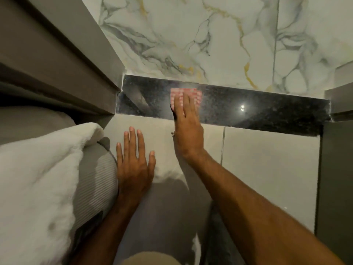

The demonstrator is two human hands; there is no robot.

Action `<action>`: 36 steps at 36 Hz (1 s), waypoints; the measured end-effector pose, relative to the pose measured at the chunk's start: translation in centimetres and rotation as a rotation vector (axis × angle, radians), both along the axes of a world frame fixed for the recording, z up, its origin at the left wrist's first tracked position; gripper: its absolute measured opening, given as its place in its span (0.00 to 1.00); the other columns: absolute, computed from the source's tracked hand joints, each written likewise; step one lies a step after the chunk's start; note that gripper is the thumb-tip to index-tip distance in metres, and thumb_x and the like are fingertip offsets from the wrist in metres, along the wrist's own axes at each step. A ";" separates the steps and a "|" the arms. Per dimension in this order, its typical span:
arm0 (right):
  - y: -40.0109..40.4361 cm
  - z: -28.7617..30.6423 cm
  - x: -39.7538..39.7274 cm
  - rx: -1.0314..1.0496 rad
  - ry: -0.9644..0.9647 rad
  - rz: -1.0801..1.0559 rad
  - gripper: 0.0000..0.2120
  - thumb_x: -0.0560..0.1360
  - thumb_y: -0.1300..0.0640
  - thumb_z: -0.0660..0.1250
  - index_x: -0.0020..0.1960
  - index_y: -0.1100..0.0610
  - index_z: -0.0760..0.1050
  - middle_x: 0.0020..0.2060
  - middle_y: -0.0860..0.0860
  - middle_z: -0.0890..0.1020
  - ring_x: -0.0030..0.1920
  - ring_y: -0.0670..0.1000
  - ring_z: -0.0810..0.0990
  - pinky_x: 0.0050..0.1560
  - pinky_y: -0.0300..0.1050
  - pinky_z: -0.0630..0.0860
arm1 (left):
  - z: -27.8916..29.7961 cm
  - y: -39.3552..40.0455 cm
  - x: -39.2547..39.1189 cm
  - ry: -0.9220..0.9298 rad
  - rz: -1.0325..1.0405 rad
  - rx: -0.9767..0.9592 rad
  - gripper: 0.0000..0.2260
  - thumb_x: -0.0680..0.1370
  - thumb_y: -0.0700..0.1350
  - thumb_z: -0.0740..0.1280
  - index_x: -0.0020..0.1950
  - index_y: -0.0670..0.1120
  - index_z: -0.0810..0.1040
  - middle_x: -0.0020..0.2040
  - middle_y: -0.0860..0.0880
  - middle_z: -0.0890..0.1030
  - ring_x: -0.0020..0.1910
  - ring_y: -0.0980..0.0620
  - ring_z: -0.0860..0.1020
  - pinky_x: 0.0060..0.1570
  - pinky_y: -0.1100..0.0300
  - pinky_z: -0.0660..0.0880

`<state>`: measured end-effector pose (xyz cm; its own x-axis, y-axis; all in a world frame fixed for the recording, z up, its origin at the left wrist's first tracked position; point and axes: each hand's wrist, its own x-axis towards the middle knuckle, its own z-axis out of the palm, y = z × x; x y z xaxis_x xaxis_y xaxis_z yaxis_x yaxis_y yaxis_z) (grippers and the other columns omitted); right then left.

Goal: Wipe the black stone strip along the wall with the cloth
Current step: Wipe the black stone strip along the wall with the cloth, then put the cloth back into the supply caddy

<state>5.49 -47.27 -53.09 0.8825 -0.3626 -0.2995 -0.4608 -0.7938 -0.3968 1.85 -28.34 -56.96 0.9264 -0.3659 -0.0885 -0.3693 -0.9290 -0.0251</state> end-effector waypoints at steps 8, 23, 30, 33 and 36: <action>3.0 10.5 -8.3 0.291 0.499 -0.005 0.29 0.88 0.60 0.66 0.86 0.56 0.61 0.86 0.59 0.65 0.85 0.61 0.66 0.83 0.56 0.71 | 16.0 -1.4 -0.7 0.638 0.041 0.148 0.32 0.89 0.62 0.48 0.90 0.47 0.52 0.80 0.41 0.76 0.78 0.40 0.74 0.84 0.42 0.63; 9.0 44.3 -14.6 0.789 0.246 -0.127 0.36 0.83 0.60 0.75 0.87 0.56 0.64 0.86 0.55 0.69 0.86 0.56 0.68 0.88 0.55 0.66 | 55.6 10.3 -12.8 0.904 0.341 0.081 0.19 0.89 0.55 0.60 0.78 0.53 0.77 0.76 0.50 0.80 0.74 0.47 0.79 0.77 0.52 0.70; 16.4 50.6 -14.1 0.904 0.188 0.070 0.34 0.82 0.64 0.75 0.85 0.62 0.68 0.83 0.60 0.72 0.84 0.59 0.72 0.86 0.47 0.65 | 59.1 18.3 -9.7 0.597 0.286 0.038 0.26 0.82 0.48 0.55 0.64 0.33 0.84 0.63 0.31 0.84 0.63 0.29 0.83 0.64 0.33 0.78; 20.9 51.0 -13.4 0.913 0.246 0.139 0.38 0.80 0.64 0.77 0.85 0.61 0.66 0.82 0.61 0.73 0.83 0.60 0.72 0.83 0.51 0.72 | 59.0 20.2 -6.3 0.398 0.212 -0.047 0.23 0.85 0.47 0.56 0.70 0.34 0.81 0.67 0.32 0.82 0.64 0.29 0.82 0.59 0.35 0.80; 25.2 50.3 -12.1 0.952 0.267 0.138 0.37 0.83 0.62 0.74 0.87 0.63 0.62 0.85 0.63 0.67 0.86 0.60 0.66 0.78 0.38 0.73 | 57.6 20.7 -2.1 0.305 0.157 -0.185 0.26 0.86 0.49 0.55 0.79 0.36 0.74 0.76 0.31 0.76 0.73 0.29 0.77 0.69 0.32 0.76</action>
